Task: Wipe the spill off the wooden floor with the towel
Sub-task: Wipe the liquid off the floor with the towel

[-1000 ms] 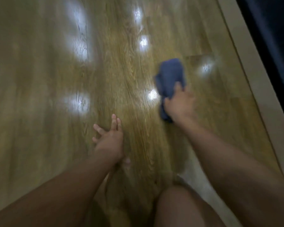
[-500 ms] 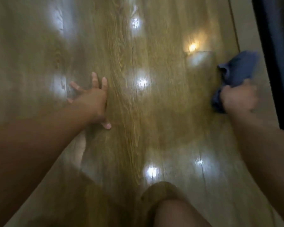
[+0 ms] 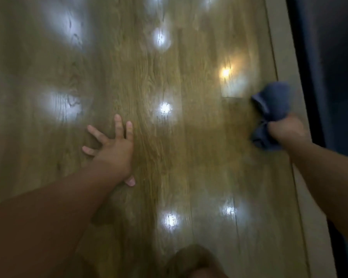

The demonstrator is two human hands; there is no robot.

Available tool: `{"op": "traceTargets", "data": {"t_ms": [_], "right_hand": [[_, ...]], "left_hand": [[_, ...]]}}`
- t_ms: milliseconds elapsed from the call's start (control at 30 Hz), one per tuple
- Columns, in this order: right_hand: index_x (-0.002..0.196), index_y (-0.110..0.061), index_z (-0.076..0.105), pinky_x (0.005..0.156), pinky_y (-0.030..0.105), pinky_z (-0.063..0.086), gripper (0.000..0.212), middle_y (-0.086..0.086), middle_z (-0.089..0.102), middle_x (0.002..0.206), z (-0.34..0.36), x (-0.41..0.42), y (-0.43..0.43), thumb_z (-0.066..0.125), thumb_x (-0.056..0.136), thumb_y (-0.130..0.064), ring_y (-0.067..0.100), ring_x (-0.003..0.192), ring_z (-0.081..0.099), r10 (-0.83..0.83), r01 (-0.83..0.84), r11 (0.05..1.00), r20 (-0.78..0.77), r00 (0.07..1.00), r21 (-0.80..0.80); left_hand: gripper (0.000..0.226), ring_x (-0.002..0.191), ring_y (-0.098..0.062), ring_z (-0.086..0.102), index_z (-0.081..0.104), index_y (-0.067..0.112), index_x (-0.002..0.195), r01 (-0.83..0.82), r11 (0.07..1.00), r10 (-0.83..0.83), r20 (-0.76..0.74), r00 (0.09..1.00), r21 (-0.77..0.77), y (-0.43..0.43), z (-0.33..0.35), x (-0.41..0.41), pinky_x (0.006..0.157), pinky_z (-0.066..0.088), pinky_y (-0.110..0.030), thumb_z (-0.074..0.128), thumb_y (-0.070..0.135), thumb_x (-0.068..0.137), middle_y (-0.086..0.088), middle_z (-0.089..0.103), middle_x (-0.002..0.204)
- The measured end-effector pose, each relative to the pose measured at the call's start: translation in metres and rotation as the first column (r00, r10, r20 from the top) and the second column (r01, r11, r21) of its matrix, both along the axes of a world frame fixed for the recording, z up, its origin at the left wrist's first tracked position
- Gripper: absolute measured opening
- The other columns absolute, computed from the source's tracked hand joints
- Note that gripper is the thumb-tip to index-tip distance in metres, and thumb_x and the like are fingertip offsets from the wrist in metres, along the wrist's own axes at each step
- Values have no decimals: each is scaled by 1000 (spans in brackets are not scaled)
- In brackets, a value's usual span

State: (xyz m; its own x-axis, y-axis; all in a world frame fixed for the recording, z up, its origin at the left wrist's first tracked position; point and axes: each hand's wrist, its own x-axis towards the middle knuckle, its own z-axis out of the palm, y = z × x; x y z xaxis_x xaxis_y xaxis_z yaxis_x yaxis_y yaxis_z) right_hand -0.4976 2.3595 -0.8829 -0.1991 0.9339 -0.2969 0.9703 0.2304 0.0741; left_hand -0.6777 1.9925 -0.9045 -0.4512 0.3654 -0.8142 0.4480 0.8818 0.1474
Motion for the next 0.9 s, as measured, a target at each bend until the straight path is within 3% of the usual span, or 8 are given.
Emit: {"op": "traceTargets", "data": {"t_ms": [100, 233, 400, 500, 600, 700, 800, 900], "right_hand": [[110, -4, 57, 76, 41, 46, 39, 23, 61, 115, -2, -15, -12, 64, 89, -36, 42, 104, 61, -42, 42, 997, -3, 999, 57], [141, -20, 41, 97, 43, 45, 59, 13, 45, 144, -31, -99, -138, 56, 89, -43, 39, 123, 53, 221, -221, 975, -198, 955, 21], [154, -34, 26, 79, 38, 45, 69, 9, 42, 143, -23, -154, -223, 55, 92, -41, 35, 113, 59, 773, -819, 546, -268, 574, -179], [149, -41, 32, 87, 40, 49, 65, 10, 50, 135, -33, -105, -128, 56, 89, -40, 36, 111, 60, 573, -604, 792, -240, 784, -83], [132, -20, 52, 84, 41, 47, 45, 15, 60, 112, -33, -50, 1, 58, 91, -36, 38, 105, 61, 227, -232, 973, -132, 965, -24], [115, -2, 60, 82, 40, 47, 36, 20, 58, 103, -24, -40, 68, 59, 95, -32, 39, 105, 60, -20, 19, 999, -35, 999, -37], [123, -12, 54, 89, 46, 49, 43, 16, 54, 122, -30, -80, 23, 61, 89, -37, 39, 110, 57, -125, 134, 990, -176, 976, 42], [143, -29, 39, 94, 48, 47, 61, 11, 43, 139, -37, -149, -108, 59, 88, -45, 37, 118, 53, 118, -128, 992, -284, 951, -16]], "left_hand": [[157, 128, -62, -36, -34, 23, 147, 20, 1000, -20, 13, 1000, 0, 6, 1, -1, 99, 13, -84, 95, 25, 57, 0, -57, 141], [158, 132, -61, -33, -32, 25, 148, 41, 999, -40, -22, 999, 5, 6, 3, -2, 101, 15, -82, 95, 31, 55, 2, -54, 144], [156, 141, -60, -11, -18, 28, 154, 100, 994, -102, -85, 991, -35, 1, 6, -1, 102, 22, -80, 95, 48, 48, 2, -17, 160], [140, 143, -45, 23, 8, 27, 153, 190, 981, -174, -237, 956, 47, 9, 7, -41, 108, 31, -68, 93, 54, 45, -7, 8, 160], [161, 145, -54, -11, -20, 36, 151, 63, 996, -50, -205, 978, 57, 36, 5, -89, 113, 19, -70, 100, 32, 43, -5, -37, 156], [166, 136, -60, -26, -37, 34, 143, 11, 999, -15, -97, 995, -42, 54, -4, -107, 110, 18, -73, 99, 25, 48, -4, -53, 145], [166, 133, -61, -30, -39, 35, 142, 24, 998, -29, -85, 996, -58, 52, -3, -109, 107, 20, -75, 98, 24, 48, -1, -55, 143], [168, 133, -62, -29, -44, 39, 132, 40, 997, -44, -65, 997, -66, 55, -5, -114, 104, 21, -78, 99, 29, 44, 1, -56, 142]]}}
